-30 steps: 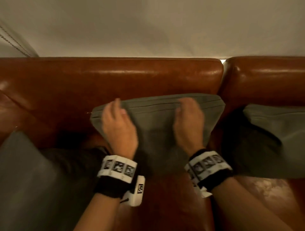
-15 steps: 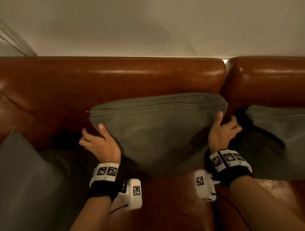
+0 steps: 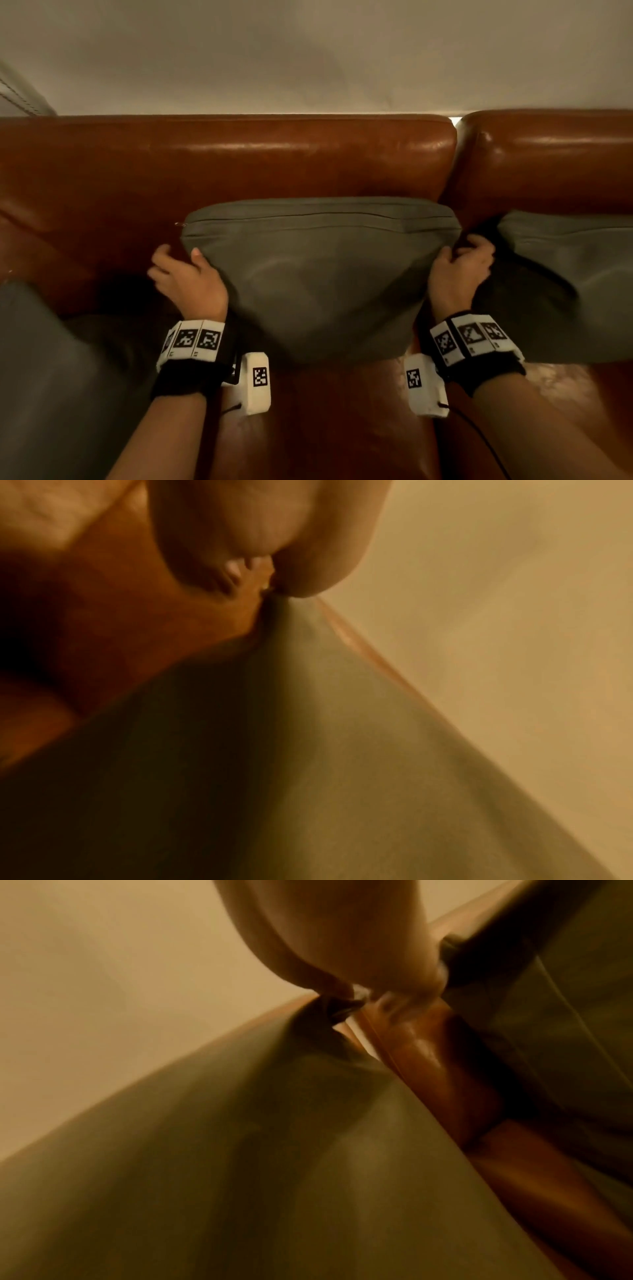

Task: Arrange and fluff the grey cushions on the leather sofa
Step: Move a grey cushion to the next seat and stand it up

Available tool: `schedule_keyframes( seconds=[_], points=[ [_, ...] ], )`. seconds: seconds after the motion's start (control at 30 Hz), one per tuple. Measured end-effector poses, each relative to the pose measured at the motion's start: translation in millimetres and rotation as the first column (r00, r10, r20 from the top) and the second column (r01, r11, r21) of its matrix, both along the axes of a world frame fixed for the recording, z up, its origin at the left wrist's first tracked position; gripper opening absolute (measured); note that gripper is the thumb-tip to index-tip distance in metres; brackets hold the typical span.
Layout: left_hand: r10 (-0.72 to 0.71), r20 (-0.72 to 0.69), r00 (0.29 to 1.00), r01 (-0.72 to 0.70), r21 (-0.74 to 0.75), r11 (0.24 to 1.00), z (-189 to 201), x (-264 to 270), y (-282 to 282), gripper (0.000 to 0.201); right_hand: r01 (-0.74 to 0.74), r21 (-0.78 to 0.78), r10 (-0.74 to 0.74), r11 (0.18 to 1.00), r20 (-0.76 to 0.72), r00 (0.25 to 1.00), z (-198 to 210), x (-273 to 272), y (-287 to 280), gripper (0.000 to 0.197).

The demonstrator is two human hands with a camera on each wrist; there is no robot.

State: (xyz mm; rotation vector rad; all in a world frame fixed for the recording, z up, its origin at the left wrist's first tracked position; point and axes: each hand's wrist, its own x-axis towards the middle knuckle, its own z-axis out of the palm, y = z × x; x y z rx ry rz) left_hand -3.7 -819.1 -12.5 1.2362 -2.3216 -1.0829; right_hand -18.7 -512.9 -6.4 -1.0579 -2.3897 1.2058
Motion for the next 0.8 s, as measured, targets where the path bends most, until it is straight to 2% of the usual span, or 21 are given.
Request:
schedule_keyframes(
  seconds=[0.07, 0.13, 0.2, 0.23, 0.3, 0.37, 0.5, 0.57, 0.63, 0.67, 0.7, 0.77, 0.8],
  points=[
    [-0.103, -0.028, 0.994, 0.095, -0.214, 0.972, 15.2, -8.1, 3.8, 0.047, -0.091, 0.239, 0.11, 0.967, -0.067, 0.992, 17.6, -8.4, -6.0, 0.049],
    [-0.368, 0.066, 0.928, 0.364, -0.377, 0.851, 21.4, -20.1, 12.4, 0.044, -0.34, 0.381, 0.342, 0.86, 0.066, 0.938, 23.8, -23.0, -16.4, 0.045],
    [-0.543, 0.274, 0.794, 0.608, -0.327, 0.724, 16.4, -26.9, 20.9, 0.044, -0.581, 0.336, 0.489, 0.741, 0.323, 0.81, 17.1, -33.6, -21.8, 0.051],
    [-0.572, 0.351, 0.741, 0.664, -0.255, 0.703, 8.8, -28.0, 21.9, 0.048, -0.642, 0.264, 0.515, 0.719, 0.417, 0.749, 10.7, -35.7, -21.9, 0.057],
    [-0.587, 0.404, 0.701, 0.679, -0.127, 0.723, -9.7, -26.6, 17.8, 0.054, -0.672, 0.171, 0.526, 0.72, 0.498, 0.69, -6.1, -34.3, -19.6, 0.062],
    [-0.595, 0.398, 0.699, 0.661, -0.042, 0.749, -19.3, -27.3, 14.6, 0.058, -0.676, 0.125, 0.538, 0.726, 0.509, 0.672, -16.0, -34.4, -20.9, 0.063],
    [-0.608, 0.417, 0.676, 0.642, 0.074, 0.763, -9.8, -37.4, 13.1, 0.062, -0.675, 0.027, 0.56, 0.737, 0.535, 0.633, -10.1, -44.5, -20.8, 0.062],
    [-0.552, 0.415, 0.724, 0.6, 0.017, 0.8, -1.2, -28.2, 13.7, 0.064, -0.646, 0.074, 0.53, 0.76, 0.505, 0.681, -1.0, -35.9, -17.6, 0.06],
    [-0.491, 0.364, 0.792, 0.573, -0.164, 0.803, 0.4, -6.1, 20.6, 0.065, -0.608, 0.228, 0.494, 0.76, 0.406, 0.769, 3.1, -11.0, -20.1, 0.058],
    [-0.512, 0.332, 0.792, 0.599, -0.261, 0.757, -1.3, 8.9, 27.3, 0.064, -0.616, 0.321, 0.515, 0.719, 0.348, 0.783, 2.2, 5.9, -25.7, 0.057],
    [-0.576, 0.321, 0.752, 0.659, -0.332, 0.675, -5.9, 24.9, 35.9, 0.063, -0.646, 0.393, 0.568, 0.654, 0.308, 0.763, -1.8, 22.9, -33.4, 0.057],
    [-0.708, 0.382, 0.594, 0.797, -0.397, 0.455, -23.8, 50.4, 50.9, 0.059, -0.726, 0.459, 0.671, 0.512, 0.314, 0.672, -19.4, 48.9, -49.2, 0.055],
    [-0.733, 0.429, 0.528, 0.84, -0.391, 0.377, -33.7, 56.3, 53.3, 0.058, -0.753, 0.472, 0.692, 0.459, 0.342, 0.636, -30.3, 55.2, -54.4, 0.055]
  ],
)
